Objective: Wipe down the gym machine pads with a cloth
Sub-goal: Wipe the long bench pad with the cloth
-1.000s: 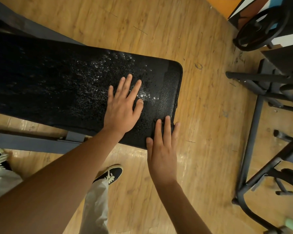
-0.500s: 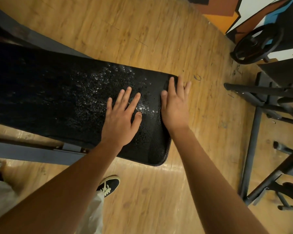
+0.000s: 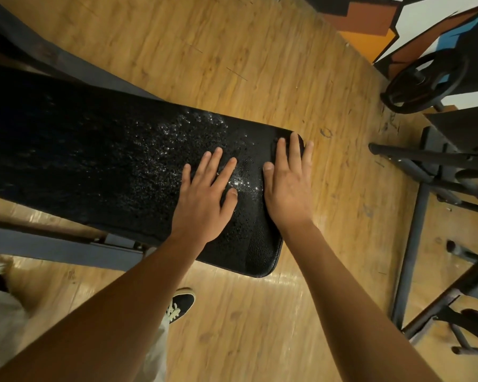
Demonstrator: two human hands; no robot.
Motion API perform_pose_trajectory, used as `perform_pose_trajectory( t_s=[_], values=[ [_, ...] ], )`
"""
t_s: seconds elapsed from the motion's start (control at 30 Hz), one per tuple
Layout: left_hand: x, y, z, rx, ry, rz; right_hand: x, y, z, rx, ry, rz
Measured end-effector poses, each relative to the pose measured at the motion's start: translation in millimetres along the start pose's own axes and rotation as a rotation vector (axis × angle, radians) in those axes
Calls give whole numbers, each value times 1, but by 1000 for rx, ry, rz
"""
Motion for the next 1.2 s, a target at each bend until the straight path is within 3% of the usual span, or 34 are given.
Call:
perform_pose_trajectory(
  t_s=[0.3,0.53,0.83,1.07,1.2],
  values=[
    [0,-1,-2,18,-1,-1,5,-7,-50,-2,45,47],
    [0,0,0,-3,3,1,7,5,27,-13,-4,112],
    [0,-3,-2,19,-6,0,10,-1,-41,-27,15,122],
    [0,-2,-1,5,-4,7,1,5,21,-25,-6,79],
    [0,-1,-1,-1,-3,6,6,7,8,-44,10,131]
  ],
)
Point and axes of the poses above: each hand's wrist, its own z-axis away from the middle knuckle, its own y-axis out of the palm, x = y × z, the point moved 2 cm from there along -z, towards the middle knuckle, and after that the axes turned 5 degrees about y, right-handed, at the moved point
